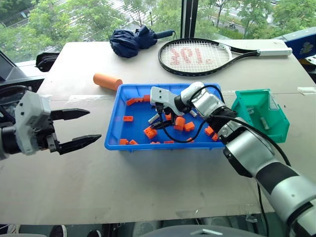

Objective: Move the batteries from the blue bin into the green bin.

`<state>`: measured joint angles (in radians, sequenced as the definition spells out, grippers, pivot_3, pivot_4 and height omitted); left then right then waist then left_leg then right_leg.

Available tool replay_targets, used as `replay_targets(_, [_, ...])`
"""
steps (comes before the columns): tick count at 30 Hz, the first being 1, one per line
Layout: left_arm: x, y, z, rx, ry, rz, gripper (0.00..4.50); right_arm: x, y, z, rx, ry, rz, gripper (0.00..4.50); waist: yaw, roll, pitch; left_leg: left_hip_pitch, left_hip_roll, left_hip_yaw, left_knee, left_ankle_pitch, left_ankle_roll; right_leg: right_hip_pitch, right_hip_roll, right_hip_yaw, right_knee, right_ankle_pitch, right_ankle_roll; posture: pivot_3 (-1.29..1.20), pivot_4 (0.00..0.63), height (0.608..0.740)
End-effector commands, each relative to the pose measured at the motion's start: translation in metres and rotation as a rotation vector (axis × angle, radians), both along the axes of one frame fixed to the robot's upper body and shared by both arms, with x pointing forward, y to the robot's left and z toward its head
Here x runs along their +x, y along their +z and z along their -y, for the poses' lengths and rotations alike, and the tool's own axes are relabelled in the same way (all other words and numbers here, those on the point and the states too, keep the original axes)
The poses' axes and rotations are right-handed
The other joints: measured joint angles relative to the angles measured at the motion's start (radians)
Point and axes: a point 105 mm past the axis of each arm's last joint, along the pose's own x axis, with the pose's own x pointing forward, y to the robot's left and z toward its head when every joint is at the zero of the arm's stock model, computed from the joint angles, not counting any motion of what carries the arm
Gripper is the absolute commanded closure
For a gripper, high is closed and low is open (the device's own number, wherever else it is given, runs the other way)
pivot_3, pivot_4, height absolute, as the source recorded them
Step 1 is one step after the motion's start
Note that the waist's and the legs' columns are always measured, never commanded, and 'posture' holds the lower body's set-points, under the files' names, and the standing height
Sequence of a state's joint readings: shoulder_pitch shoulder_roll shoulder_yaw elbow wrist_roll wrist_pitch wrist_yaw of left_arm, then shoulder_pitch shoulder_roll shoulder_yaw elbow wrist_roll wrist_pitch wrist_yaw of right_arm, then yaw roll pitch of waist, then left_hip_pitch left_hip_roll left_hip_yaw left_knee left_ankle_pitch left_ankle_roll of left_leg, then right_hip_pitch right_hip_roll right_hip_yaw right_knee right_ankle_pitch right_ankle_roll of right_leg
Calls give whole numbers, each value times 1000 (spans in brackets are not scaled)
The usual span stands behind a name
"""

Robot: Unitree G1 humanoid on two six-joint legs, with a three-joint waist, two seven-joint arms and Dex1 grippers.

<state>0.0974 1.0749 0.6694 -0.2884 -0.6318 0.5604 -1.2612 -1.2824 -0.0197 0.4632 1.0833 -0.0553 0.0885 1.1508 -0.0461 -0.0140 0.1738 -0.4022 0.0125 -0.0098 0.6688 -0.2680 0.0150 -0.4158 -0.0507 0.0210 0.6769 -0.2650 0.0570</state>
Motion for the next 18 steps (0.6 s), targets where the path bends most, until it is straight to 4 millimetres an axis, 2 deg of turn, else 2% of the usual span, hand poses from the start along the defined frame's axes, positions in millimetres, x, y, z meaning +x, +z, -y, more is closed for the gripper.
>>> replay_targets(1, [-4,10,-2,20,16,53,0,2,4,-3,-20,11,33,94,0,0,0,0,0,0,0,0,0,0,0,0,0,0,0,0,150,740])
replay_targets(3, [-4,10,-2,18,17,54,0,3,0,-4,-41,4,40,94,-1,0,0,1,0,0,0,0,0,0,-1,0,0,0,0,0,150,740])
replay_targets(4, [-4,10,-1,16,18,56,0,3,-2,-4,-50,0,42,323,-1,0,0,1,0,0,-1,0,0,0,-1,0,0,0,0,0,150,740])
replay_targets(7, [-3,12,-2,11,20,64,0,5,0,-7,-38,-14,50,1294,-1,0,0,1,0,0,-1,0,-1,0,-2,0,0,0,0,0,150,740])
replay_targets(10, [-3,14,-2,8,21,67,0,3,12,-10,17,-4,14,2695,-1,0,0,1,0,0,-1,0,-1,0,-3,0,0,0,-1,0,150,740])
replay_targets(14, [-2,14,-2,5,18,65,0,3,22,-10,43,4,-2,2695,-1,0,0,1,0,0,-1,0,-1,0,-4,0,0,0,-1,0,150,740])
replay_targets(18, [0,15,-1,0,10,67,0,0,38,-16,143,-1,-71,2695,-1,0,0,1,0,0,-2,0,-2,0,-6,0,0,0,-1,0,150,740])
